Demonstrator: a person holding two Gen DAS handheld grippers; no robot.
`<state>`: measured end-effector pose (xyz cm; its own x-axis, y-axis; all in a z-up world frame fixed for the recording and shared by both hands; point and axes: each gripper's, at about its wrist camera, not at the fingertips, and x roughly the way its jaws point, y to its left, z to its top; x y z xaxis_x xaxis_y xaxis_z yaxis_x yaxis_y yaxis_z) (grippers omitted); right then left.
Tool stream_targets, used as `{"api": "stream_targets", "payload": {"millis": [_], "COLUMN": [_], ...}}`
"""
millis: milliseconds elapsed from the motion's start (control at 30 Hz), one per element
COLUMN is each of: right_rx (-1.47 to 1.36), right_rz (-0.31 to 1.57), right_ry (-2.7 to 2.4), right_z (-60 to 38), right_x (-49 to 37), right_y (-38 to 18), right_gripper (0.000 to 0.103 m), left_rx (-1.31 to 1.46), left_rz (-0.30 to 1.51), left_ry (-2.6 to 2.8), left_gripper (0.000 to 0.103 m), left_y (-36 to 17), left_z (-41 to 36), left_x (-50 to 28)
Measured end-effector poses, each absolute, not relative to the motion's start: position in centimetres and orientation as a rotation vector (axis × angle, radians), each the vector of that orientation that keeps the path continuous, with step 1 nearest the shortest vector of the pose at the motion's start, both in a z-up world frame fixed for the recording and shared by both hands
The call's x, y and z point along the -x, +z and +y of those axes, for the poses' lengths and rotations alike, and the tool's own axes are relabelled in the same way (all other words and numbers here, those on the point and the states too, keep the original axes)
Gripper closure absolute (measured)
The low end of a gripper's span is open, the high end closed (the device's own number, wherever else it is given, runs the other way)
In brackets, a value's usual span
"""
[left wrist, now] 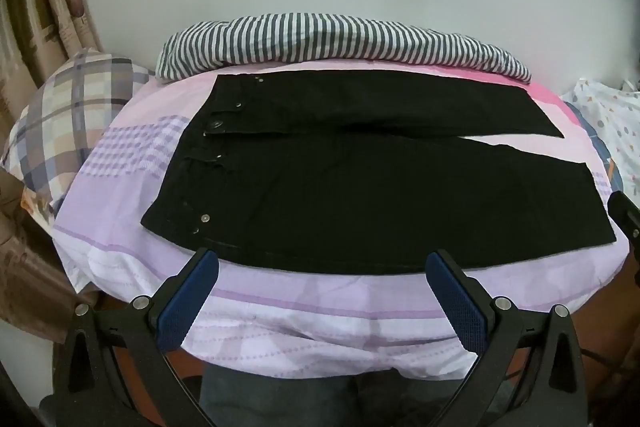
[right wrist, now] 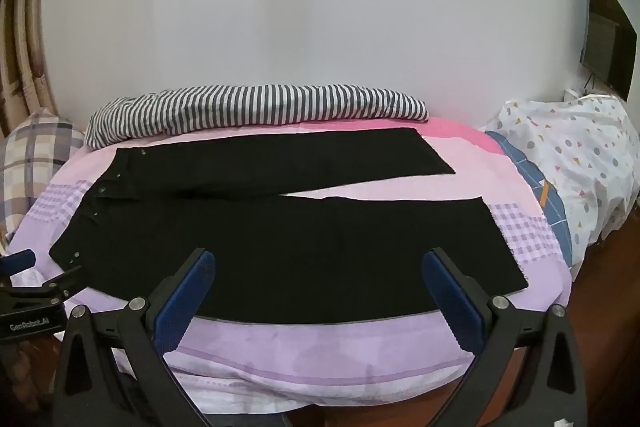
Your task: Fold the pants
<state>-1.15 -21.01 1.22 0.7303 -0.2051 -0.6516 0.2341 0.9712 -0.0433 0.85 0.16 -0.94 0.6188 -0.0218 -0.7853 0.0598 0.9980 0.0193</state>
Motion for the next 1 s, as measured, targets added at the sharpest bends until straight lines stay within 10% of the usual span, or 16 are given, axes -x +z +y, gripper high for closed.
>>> {"api": "stream_targets", "payload": {"millis": [1000], "right_rx": [-0.070], "right_rz": [0.727], "right_ry": [-0.261], "right_z": [-21.49], "right_x": [0.92], "right_y": [0.89], "right_gripper": [0.000], "left_rx": [-0.048], "left_rz": [0.914], "left_ry": [-0.016], "left_gripper": [0.000], "left_y": [-1.79], "left_z": [0.91], "left_x": [-1.16]}}
